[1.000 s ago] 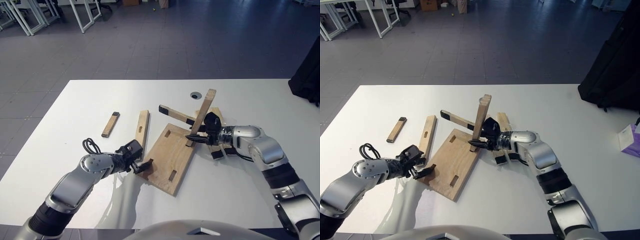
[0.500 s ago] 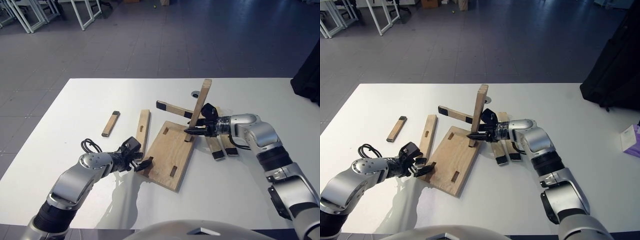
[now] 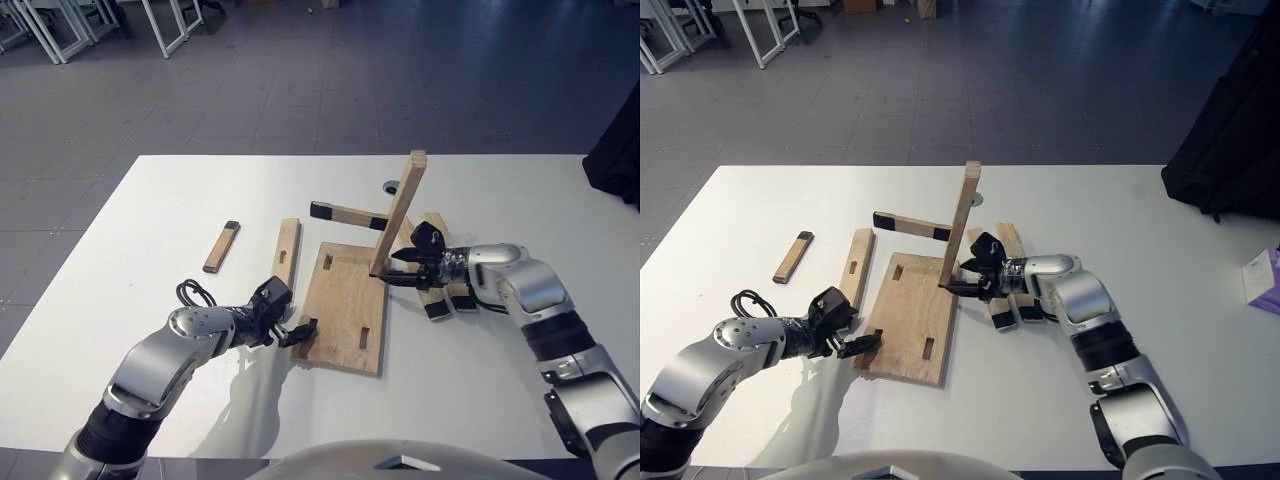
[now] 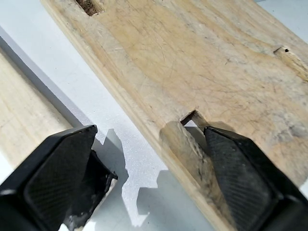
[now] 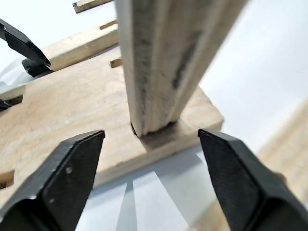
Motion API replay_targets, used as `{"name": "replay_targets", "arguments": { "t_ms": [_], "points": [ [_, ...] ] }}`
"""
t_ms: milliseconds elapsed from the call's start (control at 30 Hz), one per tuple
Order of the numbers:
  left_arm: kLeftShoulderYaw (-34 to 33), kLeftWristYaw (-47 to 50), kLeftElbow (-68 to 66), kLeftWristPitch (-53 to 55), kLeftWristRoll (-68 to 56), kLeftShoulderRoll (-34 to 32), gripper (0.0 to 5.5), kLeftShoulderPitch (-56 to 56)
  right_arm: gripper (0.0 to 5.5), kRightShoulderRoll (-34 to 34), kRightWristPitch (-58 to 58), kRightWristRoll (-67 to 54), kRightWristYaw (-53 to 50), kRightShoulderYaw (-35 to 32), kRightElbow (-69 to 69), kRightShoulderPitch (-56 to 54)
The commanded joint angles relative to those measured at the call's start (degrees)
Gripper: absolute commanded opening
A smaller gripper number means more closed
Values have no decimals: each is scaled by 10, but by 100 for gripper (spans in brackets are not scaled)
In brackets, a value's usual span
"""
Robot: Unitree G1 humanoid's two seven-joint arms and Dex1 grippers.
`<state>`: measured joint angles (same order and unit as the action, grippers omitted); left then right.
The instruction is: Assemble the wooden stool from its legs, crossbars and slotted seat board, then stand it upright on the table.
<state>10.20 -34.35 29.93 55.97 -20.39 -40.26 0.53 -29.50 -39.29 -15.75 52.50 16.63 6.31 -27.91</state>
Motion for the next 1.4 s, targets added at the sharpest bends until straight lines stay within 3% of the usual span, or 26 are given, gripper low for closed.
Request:
{"name": "replay_targets", "arguments": {
  "t_ms": [33,100,167,300,400,500,567,667,733,933,1133,1267,1400],
  "points": [
    [-2,15,9,14,1,6,412,16,415,-58,-10,19,3,-25,-39,-14],
    [-5,24,15,15,1,10,412,26,378,-78,-13,29,-21,-53,-50,-26],
    [-9,32,20,17,0,16,412,35,336,-49,-25,31,-107,-118,-43,-71],
    [-11,41,24,20,-2,23,412,43,250,84,-57,-32,-312,-270,-64,-206],
    [-9,43,23,19,-1,25,412,43,250,179,-62,-107,-401,-336,-86,-297],
    [-7,45,25,20,-1,27,412,44,250,237,-79,-158,-442,-351,-100,-309],
    [-6,46,24,20,-1,28,412,44,250,265,-92,-141,-433,-283,-89,-224],
    [-2,42,20,19,0,26,412,36,250,264,-105,-103,-421,-189,-83,-94],
    [0,41,16,18,1,26,412,31,250,266,-116,-103,-423,-174,-100,-57],
    [7,51,18,17,4,35,412,41,250,288,-129,-182,-464,-277,-137,-162],
    [-9,59,26,20,-5,48,412,47,250,266,-160,-254,-521,-365,-179,-232],
    [-51,60,41,38,-27,51,412,34,250,208,-158,-224,-531,-361,-213,-193],
    [-162,65,81,99,-90,58,412,-40,250,145,-171,-191,-516,-342,-270,-59]
  ]
}}
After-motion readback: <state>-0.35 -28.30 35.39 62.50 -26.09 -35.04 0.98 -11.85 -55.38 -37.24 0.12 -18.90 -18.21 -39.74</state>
